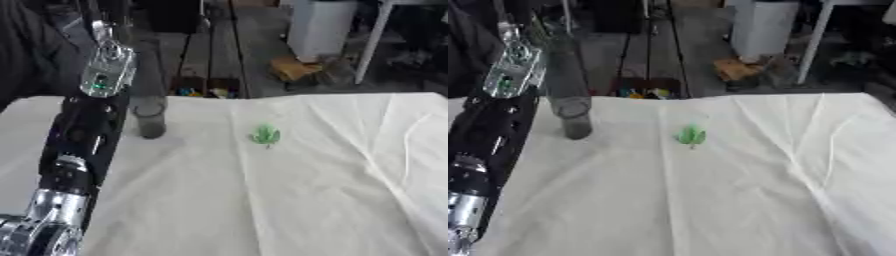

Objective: Arrange flowers into the vase.

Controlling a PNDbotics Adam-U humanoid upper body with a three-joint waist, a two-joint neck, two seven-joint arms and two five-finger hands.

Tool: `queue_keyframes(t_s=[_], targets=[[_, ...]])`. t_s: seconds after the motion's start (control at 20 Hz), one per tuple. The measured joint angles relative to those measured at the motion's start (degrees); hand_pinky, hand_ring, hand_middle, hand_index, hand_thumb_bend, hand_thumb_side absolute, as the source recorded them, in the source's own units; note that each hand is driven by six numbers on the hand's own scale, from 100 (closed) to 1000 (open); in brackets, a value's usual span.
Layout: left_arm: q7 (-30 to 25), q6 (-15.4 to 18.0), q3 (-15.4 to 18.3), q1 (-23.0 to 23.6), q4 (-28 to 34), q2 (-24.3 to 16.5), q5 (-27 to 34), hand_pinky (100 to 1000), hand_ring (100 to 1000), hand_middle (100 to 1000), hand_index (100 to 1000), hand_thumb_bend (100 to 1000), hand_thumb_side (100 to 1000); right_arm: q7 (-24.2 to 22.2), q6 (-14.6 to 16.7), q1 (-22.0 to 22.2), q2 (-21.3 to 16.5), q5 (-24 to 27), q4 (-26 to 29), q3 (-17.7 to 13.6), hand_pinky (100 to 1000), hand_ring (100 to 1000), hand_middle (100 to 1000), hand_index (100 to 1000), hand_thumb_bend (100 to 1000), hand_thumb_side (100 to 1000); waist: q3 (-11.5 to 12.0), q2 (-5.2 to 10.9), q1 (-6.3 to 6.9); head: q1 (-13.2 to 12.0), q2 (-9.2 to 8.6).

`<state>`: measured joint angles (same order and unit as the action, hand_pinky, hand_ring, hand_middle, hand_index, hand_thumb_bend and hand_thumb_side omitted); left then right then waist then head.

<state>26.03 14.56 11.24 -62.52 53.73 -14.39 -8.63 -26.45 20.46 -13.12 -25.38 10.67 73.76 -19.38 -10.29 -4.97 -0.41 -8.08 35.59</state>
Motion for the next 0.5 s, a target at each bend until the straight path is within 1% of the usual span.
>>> queue_keyframes(t_s=[0.15, 0.2, 0.25, 0.3, 0.4, 0.45, 0.5], targets=[[1.24, 0.42, 0.02, 0.0, -2.07, -0.02, -0.31, 100, 100, 100, 252, 123, 730, 0.0, 0.0, 0.0, 0.0, 0.0, 0.0, 0.0, 880, 1000, 845, 996, 100, 872, -0.07, -0.1, 0.01, 0.0, 0.0], [1.64, 0.58, 0.02, 0.0, -2.46, -0.04, -0.53, 100, 100, 100, 271, 150, 720, -0.01, -0.01, 0.0, 0.0, 0.0, 0.0, 0.0, 880, 1000, 845, 996, 100, 872, -0.1, -0.15, 0.01, 0.0, 0.0], [2.0, 0.72, 0.02, 0.0, -2.71, -0.05, -0.74, 100, 100, 100, 271, 150, 720, -0.01, -0.01, 0.0, 0.0, 0.0, 0.0, 0.0, 880, 1000, 845, 996, 100, 872, -0.14, -0.17, 0.01, 0.0, 0.0], [2.33, 0.83, 0.02, 0.0, -2.86, -0.07, -1.02, 100, 100, 100, 294, 185, 720, -0.01, -0.01, 0.0, 0.0, 0.0, 0.0, 0.0, 880, 1000, 845, 996, 100, 872, -0.15, -0.17, 0.01, 0.0, 0.0], [2.97, 0.92, 0.01, -0.01, -3.03, -0.22, -1.66, 100, 100, 100, 316, 203, 722, -0.01, -0.01, 0.0, 0.0, 0.0, 0.0, 0.0, 879, 1000, 845, 996, 100, 872, -0.15, -0.18, 0.01, 0.0, 0.0], [3.25, 0.93, 0.01, -0.01, -3.03, -0.27, -2.02, 100, 100, 130, 342, 219, 724, -0.01, -0.01, 0.0, 0.0, -0.01, 0.0, 0.0, 879, 1000, 845, 996, 100, 872, -0.13, -0.19, 0.01, 0.0, 0.0], [3.52, 0.91, 0.01, -0.01, -3.03, -0.27, -2.36, 100, 100, 147, 349, 227, 723, -0.01, -0.01, 0.0, 0.0, -0.01, 0.0, 0.0, 879, 1000, 845, 996, 100, 872, -0.11, -0.19, 0.01, 0.01, 0.0]])
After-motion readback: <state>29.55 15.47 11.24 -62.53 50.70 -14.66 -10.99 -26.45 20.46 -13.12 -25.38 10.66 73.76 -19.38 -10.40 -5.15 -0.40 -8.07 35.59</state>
